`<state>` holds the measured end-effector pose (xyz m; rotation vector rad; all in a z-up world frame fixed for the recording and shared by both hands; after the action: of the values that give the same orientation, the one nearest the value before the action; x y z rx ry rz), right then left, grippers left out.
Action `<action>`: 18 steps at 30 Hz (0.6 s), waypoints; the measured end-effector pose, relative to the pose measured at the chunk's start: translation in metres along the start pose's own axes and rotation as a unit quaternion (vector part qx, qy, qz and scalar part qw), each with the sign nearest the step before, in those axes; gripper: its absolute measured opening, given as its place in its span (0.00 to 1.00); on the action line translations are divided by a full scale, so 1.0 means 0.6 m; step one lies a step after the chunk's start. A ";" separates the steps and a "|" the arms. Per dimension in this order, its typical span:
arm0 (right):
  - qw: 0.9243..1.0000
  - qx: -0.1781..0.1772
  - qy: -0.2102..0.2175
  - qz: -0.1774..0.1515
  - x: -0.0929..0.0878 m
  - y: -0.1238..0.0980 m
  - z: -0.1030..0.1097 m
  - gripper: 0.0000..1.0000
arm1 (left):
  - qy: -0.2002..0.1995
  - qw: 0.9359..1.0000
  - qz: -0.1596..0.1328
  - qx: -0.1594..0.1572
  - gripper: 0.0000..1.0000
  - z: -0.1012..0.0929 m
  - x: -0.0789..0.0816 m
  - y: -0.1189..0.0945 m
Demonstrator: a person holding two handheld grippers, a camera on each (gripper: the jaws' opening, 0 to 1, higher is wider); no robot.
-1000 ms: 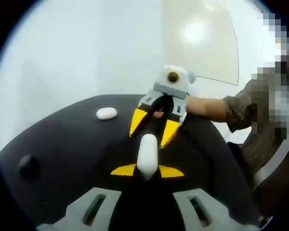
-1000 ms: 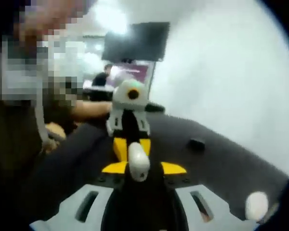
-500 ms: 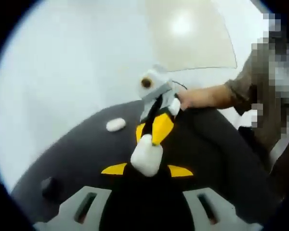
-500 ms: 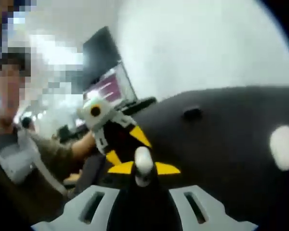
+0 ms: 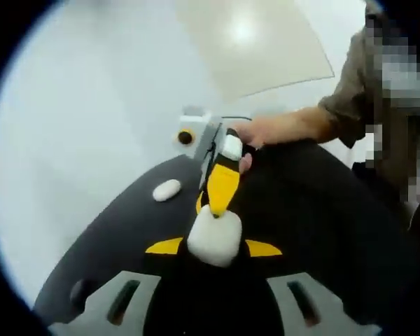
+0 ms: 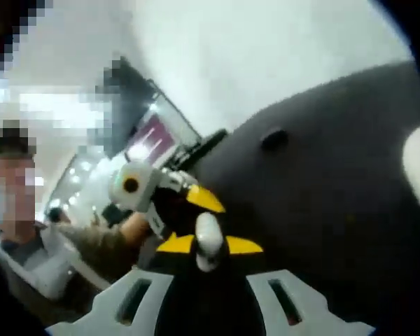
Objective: Pick up three earphones and place each one into its charging case using tactile feedback, ensure that each earphone is properly inserted and securely positioned inside the case.
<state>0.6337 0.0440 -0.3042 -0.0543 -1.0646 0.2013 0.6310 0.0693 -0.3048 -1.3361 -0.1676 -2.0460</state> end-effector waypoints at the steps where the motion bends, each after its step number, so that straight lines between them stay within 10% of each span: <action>1: 0.999 -0.006 -0.036 0.010 -0.004 0.002 0.001 0.21 | 0.002 1.000 -0.002 0.000 0.28 -0.001 0.001 -0.001; 4: 0.995 -0.010 -0.090 0.032 -0.011 0.003 0.006 0.24 | -0.008 1.000 0.002 -0.001 0.28 0.002 -0.001 -0.003; 9: 0.990 -0.043 -0.136 -0.021 0.026 -0.025 -0.001 0.31 | -0.043 0.999 0.018 -0.006 0.27 0.006 -0.004 -0.009; 13: 0.970 -0.053 -0.236 0.014 0.024 -0.038 0.019 0.38 | -0.058 0.998 0.019 -0.010 0.28 0.006 -0.006 -0.010; 18: 0.970 -0.061 -0.237 0.015 0.029 -0.039 0.013 0.45 | -0.088 0.996 -0.026 0.017 0.31 0.043 0.021 -0.034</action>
<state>0.6383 0.0238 -0.2824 -0.1378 -1.5535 0.1799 0.6354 0.0904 -0.2769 -1.5043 -0.3168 -1.9583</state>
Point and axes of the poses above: the point that each gripper's makers call its tool centre point, and the gripper's own axes: y roughly forward along the fingers, z roughly to its left, x roughly out of its top, the point moved 1 cm from there along -y, roughly backward along the fingers, and after that the axes turned 12 degrees about x, right-handed, at the moved point
